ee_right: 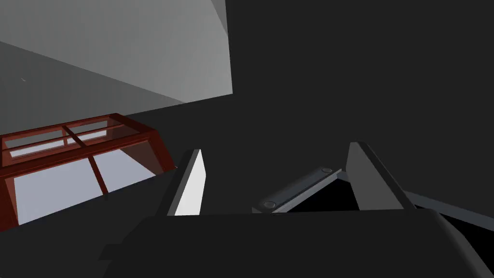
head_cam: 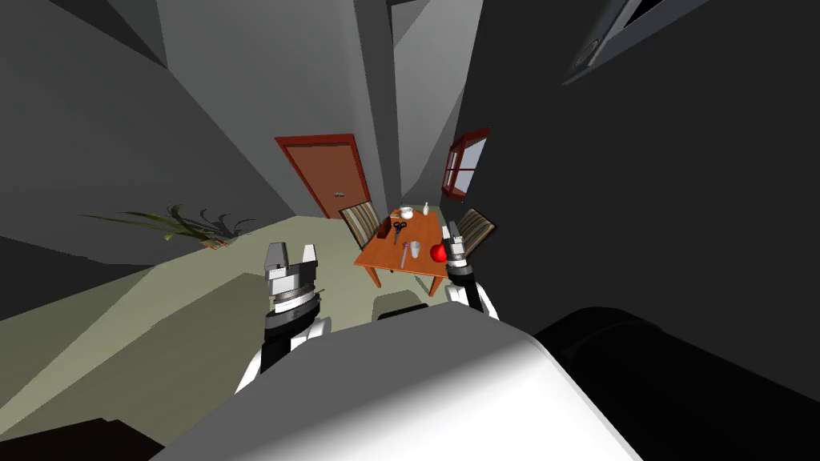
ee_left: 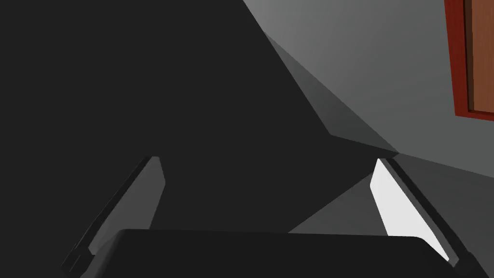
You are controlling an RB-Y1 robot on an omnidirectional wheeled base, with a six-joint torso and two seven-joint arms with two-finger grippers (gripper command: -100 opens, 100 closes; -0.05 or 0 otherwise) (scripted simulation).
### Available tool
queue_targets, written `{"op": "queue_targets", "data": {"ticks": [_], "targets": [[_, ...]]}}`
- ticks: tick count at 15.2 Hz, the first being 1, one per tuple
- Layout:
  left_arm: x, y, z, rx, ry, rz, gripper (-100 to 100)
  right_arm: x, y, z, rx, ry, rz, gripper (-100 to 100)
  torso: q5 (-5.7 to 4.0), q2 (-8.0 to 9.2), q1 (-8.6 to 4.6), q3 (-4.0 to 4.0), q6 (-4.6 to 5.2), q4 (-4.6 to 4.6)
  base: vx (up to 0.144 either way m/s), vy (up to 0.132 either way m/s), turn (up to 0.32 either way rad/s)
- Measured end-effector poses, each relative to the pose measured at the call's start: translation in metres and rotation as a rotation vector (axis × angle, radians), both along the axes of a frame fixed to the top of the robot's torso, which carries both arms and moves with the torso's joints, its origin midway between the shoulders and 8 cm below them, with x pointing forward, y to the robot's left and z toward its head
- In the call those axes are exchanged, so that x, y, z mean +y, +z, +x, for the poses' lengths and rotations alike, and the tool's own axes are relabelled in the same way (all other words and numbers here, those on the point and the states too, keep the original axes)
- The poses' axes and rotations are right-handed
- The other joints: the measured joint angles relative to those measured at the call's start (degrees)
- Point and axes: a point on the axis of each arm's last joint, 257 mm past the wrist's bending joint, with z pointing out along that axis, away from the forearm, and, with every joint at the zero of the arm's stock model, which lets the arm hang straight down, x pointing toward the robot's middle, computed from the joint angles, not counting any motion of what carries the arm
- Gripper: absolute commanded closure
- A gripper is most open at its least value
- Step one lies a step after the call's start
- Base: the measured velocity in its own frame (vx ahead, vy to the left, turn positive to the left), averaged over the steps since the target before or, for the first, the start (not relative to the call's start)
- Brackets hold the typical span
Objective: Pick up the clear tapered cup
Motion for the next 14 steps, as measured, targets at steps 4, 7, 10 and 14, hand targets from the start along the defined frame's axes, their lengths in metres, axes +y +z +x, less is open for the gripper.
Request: {"op": "queue_targets", "data": {"ticks": [4, 7, 10, 14], "targets": [[0.000, 0.000, 0.000, 0.000, 0.000, 0.000, 0, 0.009, -0.029, 0.007, 0.072, 0.039, -0.056, -100, 0.03, -0.02, 0.19, -0.01, -0.02, -0.01, 0.004, 0.050, 0.078], [0.000, 0.000, 0.000, 0.000, 0.000, 0.000, 0, 0.014, -0.053, 0.011, 0.132, 0.067, -0.094, -100, 0.06, -0.01, 0.25, -0.01, -0.01, -0.01, 0.004, 0.064, 0.081], [0.000, 0.000, 0.000, 0.000, 0.000, 0.000, 0, 0.018, -0.084, 0.016, 0.216, 0.101, -0.144, -100, 0.06, -0.03, 0.30, -0.02, -0.02, -0.01, 0.011, 0.082, 0.119], [0.000, 0.000, 0.000, 0.000, 0.000, 0.000, 0, 0.024, -0.127, 0.018, 0.312, 0.138, -0.205, -100, 0.05, -0.06, 0.26, -0.03, -0.03, -0.02, 0.013, 0.065, 0.081]]}}
